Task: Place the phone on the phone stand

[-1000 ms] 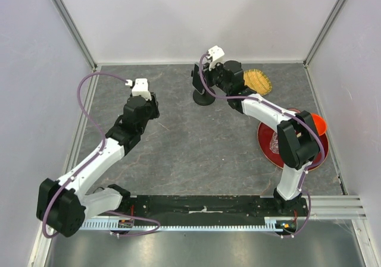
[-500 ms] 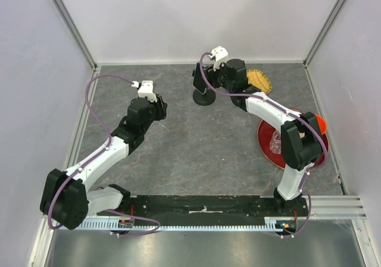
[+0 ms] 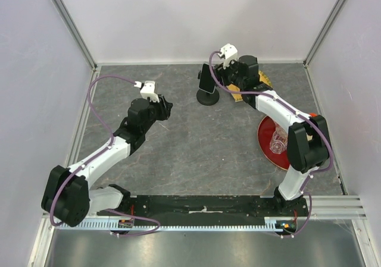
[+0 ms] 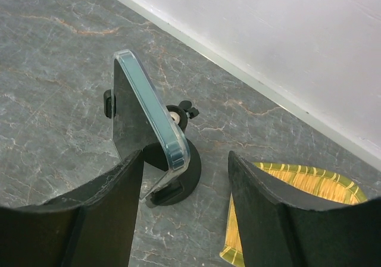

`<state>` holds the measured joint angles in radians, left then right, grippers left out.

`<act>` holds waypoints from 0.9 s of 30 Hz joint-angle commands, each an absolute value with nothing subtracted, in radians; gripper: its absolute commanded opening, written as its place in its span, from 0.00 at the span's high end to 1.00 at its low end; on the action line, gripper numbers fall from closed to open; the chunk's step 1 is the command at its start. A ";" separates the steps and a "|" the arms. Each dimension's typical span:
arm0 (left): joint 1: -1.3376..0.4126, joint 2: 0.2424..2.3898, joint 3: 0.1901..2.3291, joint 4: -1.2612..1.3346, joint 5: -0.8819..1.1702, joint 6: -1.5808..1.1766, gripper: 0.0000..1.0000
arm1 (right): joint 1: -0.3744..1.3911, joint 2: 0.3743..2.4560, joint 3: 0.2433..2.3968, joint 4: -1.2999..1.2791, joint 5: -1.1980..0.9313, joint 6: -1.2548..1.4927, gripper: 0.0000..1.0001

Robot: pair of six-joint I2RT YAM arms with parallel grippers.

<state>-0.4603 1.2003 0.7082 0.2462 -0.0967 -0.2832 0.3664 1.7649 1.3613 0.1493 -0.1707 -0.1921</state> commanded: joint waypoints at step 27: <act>-0.400 1.249 0.631 0.653 0.382 -0.456 0.53 | 0.255 1.881 1.555 0.120 -0.684 -0.156 0.39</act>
<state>-0.4030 1.3537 0.6556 0.5713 0.3481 -0.4152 0.2543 1.8530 1.4620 0.0917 -0.5476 -0.1604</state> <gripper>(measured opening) 0.466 0.678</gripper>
